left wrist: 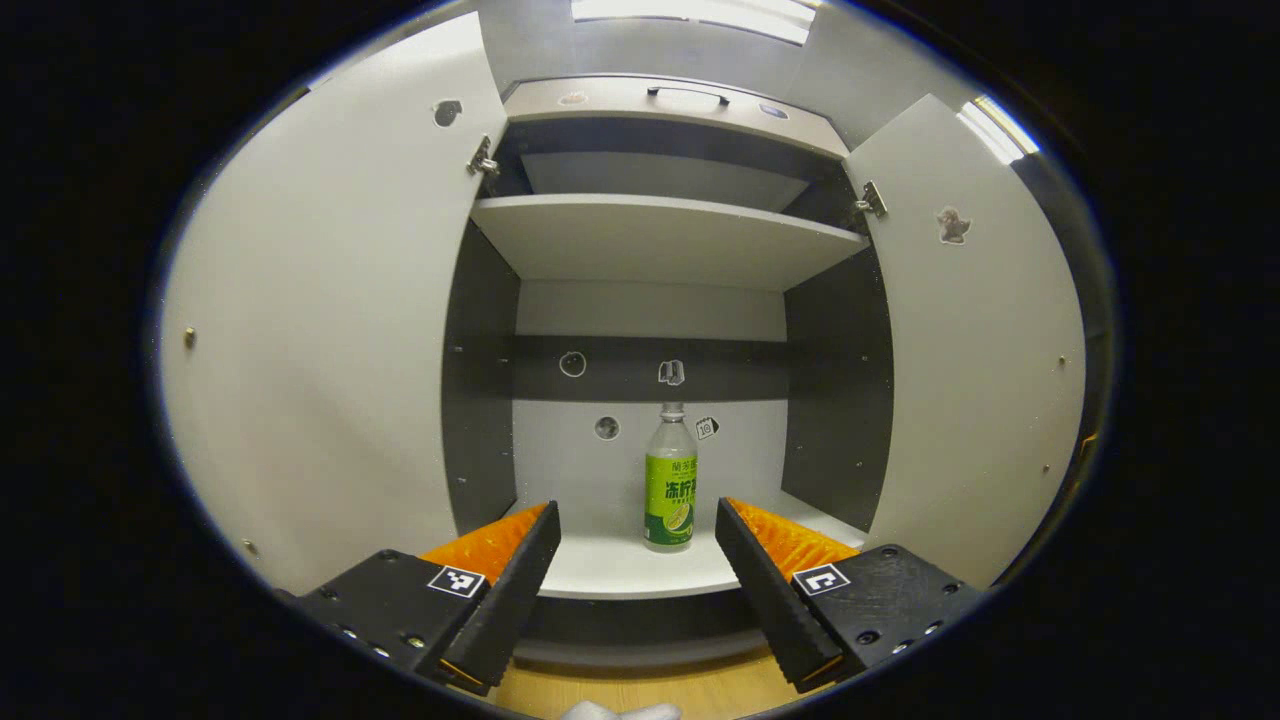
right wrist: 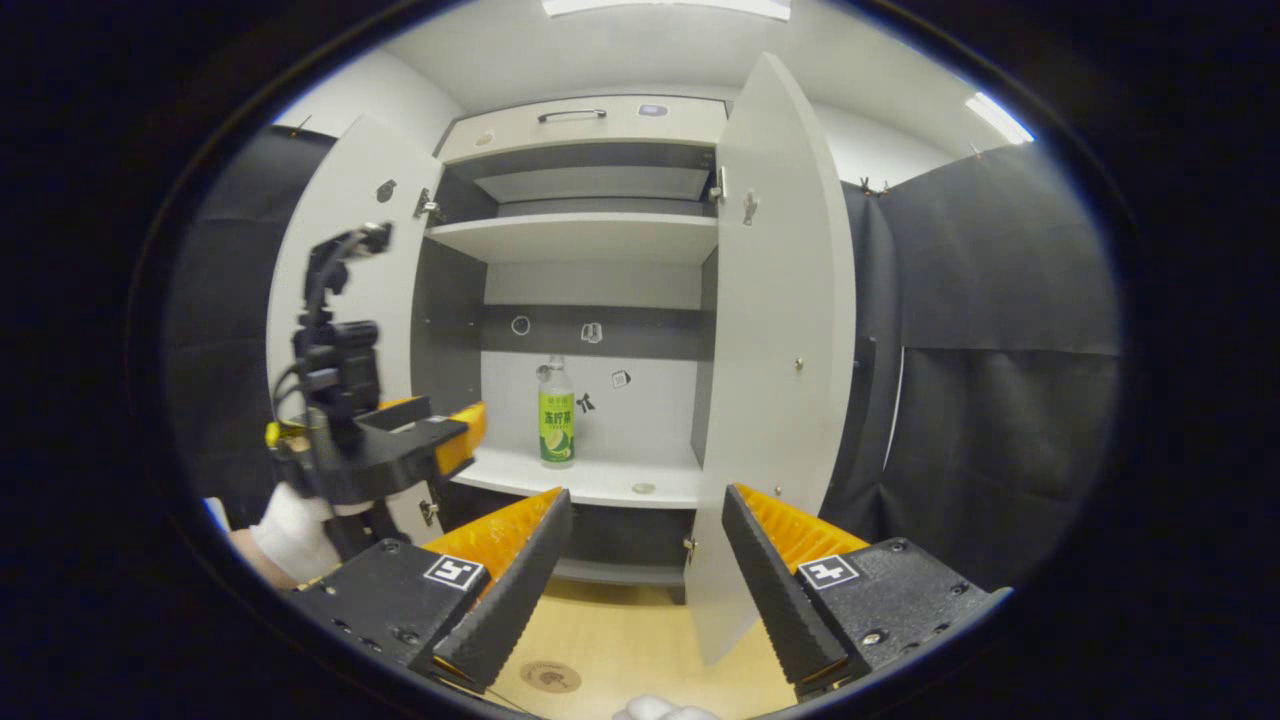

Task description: Grasp the bottle in the cabinet with the left hand and place it on the coaster, then close the right door with the right hand and the left door with the left hand.

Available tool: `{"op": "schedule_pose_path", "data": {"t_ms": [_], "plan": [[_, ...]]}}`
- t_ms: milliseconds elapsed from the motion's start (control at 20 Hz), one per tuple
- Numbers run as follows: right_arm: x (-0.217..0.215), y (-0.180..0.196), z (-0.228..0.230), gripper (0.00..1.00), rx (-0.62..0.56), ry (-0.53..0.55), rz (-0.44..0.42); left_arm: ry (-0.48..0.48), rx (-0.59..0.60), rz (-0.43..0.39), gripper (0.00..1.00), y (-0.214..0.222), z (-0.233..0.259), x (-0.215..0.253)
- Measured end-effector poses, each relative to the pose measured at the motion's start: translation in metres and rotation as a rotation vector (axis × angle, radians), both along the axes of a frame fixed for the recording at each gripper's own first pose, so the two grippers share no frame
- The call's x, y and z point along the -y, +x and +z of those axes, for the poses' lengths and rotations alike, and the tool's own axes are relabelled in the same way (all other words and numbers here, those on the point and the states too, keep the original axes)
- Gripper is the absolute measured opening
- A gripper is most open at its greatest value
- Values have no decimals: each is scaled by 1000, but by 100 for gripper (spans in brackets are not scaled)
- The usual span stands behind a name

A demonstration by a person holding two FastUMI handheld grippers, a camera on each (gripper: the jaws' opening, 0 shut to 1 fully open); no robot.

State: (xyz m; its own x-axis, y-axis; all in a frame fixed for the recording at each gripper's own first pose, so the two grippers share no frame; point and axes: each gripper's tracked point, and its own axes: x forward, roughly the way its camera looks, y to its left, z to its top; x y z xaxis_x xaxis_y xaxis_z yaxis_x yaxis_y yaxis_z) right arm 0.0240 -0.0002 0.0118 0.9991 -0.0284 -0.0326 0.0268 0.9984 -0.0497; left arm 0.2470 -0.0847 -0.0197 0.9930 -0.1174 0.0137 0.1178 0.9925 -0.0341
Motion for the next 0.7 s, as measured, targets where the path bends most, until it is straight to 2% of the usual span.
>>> {"op": "schedule_pose_path", "data": {"t_ms": [350,700], "plan": [[0,5,-2,99,-42,-26,-5,31,-21,11,96,113,-27,37],[-4,14,-13,100,-91,-19,13,33,-65,46,96,168,-50,48]]}}
